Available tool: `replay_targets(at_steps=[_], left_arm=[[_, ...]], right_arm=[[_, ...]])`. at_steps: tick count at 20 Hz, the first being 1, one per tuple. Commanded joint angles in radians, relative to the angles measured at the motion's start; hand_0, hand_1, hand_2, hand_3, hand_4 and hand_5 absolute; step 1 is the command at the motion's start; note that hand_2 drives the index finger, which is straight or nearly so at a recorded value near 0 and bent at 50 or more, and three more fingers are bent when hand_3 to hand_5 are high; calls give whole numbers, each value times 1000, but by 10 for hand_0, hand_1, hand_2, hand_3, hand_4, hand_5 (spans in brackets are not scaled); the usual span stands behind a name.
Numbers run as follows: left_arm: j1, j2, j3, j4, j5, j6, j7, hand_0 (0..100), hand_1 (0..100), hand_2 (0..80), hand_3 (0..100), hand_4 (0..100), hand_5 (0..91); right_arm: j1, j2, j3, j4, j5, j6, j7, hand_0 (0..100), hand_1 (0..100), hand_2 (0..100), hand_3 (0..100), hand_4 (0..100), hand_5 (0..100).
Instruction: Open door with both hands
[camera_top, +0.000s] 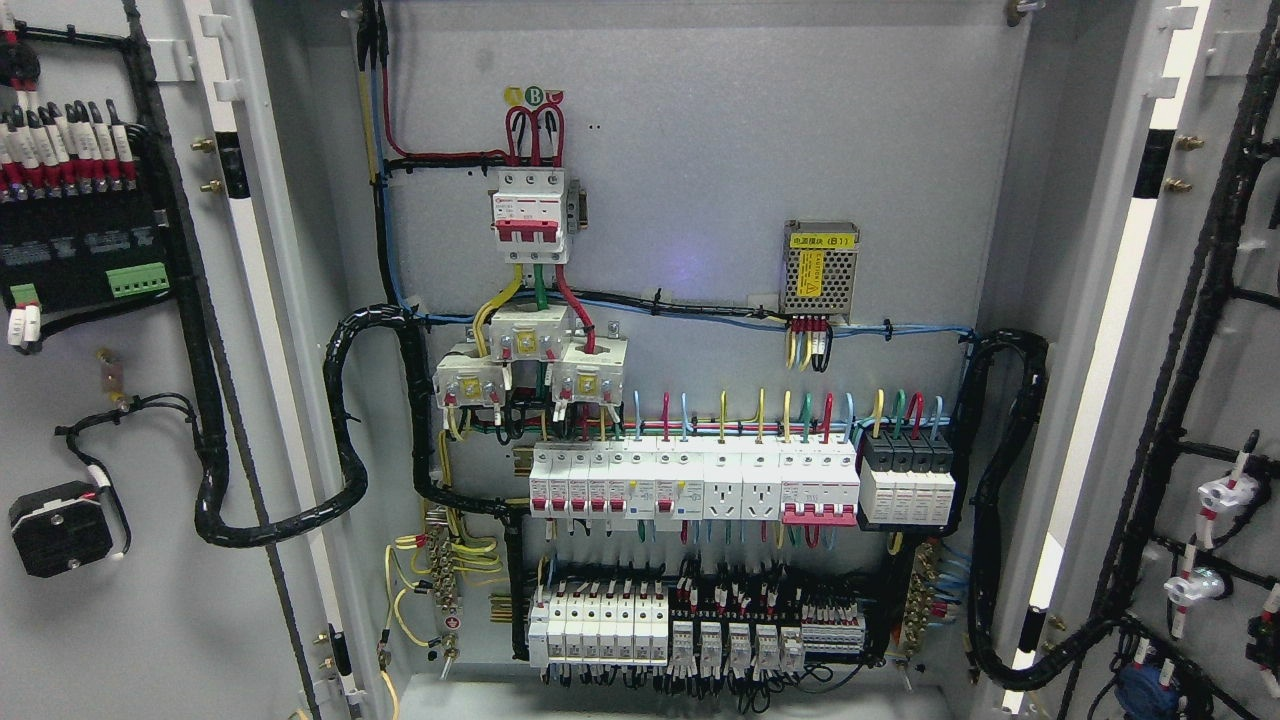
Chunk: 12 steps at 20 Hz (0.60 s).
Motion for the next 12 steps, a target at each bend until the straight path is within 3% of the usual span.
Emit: replay_targets(at_steps=[1, 4, 12], left_arm=[[0, -55, 212, 109, -139, 20, 43, 120, 389, 0, 0, 0, 0], [0, -55, 283, 109, -217, 20, 69, 120, 389, 0, 0, 0, 0], [1, -55, 357, 107, -310, 17, 69, 120, 389, 0, 0, 0, 0]], right_arm=[[-15, -1, -4, 33, 2, 1, -1, 48, 0, 0, 0, 0, 0], [-21, 1, -15, 35, 2, 1, 0, 48, 0, 0, 0, 0, 0], [-21, 6, -42, 37, 2, -2, 0, 48, 0, 0, 0, 0, 0]])
